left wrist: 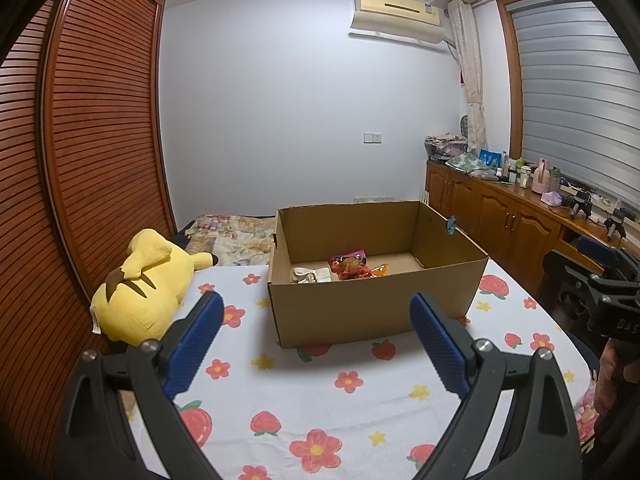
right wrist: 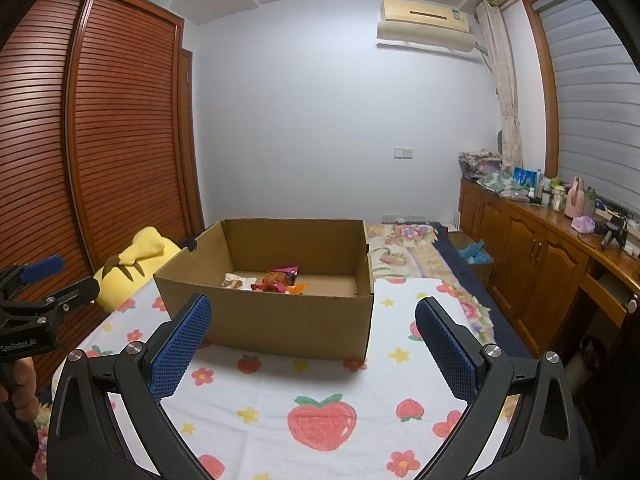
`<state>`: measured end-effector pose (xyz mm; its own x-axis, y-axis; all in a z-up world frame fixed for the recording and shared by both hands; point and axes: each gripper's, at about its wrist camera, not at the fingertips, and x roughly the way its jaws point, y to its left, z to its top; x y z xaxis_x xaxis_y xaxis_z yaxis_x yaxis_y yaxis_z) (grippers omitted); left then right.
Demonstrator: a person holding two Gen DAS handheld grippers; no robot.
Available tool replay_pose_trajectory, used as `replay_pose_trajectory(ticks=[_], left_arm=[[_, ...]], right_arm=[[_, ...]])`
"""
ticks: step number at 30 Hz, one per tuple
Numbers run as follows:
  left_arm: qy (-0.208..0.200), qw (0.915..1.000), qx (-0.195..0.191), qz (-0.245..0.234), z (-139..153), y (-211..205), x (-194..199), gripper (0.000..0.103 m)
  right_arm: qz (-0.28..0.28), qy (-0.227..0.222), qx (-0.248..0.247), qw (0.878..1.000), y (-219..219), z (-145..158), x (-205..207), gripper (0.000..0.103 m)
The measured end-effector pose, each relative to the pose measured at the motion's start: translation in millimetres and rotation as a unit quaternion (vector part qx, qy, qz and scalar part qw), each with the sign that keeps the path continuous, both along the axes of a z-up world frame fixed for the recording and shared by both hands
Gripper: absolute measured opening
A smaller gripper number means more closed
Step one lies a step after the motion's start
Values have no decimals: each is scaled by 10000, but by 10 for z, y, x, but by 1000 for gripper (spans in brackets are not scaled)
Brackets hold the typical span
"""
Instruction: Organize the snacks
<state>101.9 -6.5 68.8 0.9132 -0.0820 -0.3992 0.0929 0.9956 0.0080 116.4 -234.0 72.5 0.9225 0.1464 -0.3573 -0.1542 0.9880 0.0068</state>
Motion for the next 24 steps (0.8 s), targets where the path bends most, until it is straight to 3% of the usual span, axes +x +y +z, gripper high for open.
replay_pose_trajectory(ticks=[24], left_arm=[[-12, 10000, 5, -20, 34, -2, -40, 96]], right_arm=[[-23, 15, 15, 10000, 16, -22, -8, 103]])
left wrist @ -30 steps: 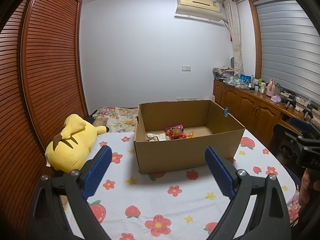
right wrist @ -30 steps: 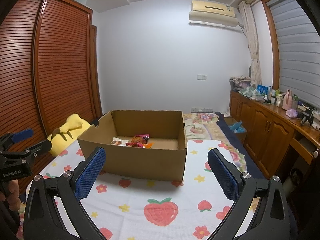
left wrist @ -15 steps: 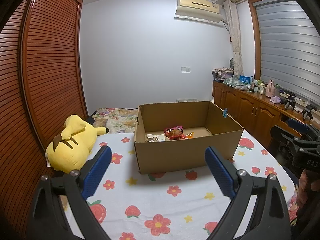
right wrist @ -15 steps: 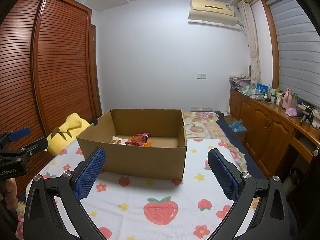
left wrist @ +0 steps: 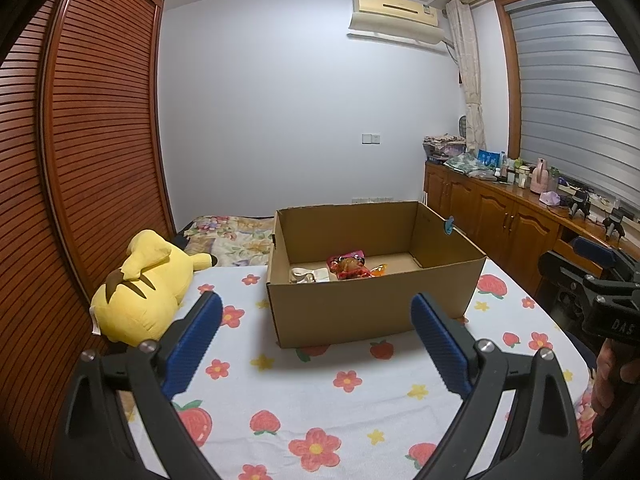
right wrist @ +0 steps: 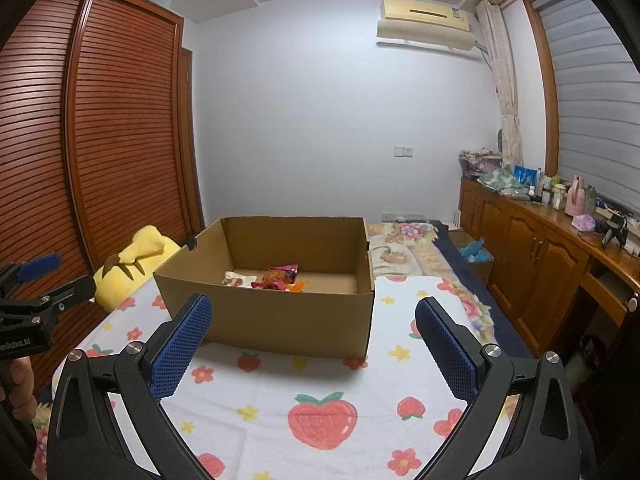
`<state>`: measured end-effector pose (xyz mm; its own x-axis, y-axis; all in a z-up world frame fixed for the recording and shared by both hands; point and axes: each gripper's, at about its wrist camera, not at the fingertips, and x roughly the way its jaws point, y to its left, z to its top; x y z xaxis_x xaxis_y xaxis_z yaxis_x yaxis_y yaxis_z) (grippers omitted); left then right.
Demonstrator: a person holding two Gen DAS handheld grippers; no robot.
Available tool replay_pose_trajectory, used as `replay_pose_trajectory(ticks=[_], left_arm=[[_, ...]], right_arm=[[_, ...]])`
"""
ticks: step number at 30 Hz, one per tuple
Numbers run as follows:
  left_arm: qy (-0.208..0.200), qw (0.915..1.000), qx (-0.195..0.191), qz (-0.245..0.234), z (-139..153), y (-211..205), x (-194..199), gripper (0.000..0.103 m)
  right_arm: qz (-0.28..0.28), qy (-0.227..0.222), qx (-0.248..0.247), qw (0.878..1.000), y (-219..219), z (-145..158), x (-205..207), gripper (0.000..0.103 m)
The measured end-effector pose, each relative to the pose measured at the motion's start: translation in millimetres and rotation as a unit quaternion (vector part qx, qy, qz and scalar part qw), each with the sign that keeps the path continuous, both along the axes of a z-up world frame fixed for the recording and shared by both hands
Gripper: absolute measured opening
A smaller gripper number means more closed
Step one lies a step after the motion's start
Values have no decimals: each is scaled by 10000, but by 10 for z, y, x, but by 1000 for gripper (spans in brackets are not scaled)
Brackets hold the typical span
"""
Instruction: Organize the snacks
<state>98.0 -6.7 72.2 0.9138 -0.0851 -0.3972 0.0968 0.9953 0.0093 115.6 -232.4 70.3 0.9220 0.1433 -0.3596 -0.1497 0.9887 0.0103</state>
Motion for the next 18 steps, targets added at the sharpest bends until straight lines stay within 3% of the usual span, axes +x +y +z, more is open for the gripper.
replay_pose_trajectory(ticks=[18], left_arm=[[15, 10000, -22, -12, -5, -12, -26, 97]], right_arm=[[-8, -6, -8, 10000, -1, -6, -1, 103]])
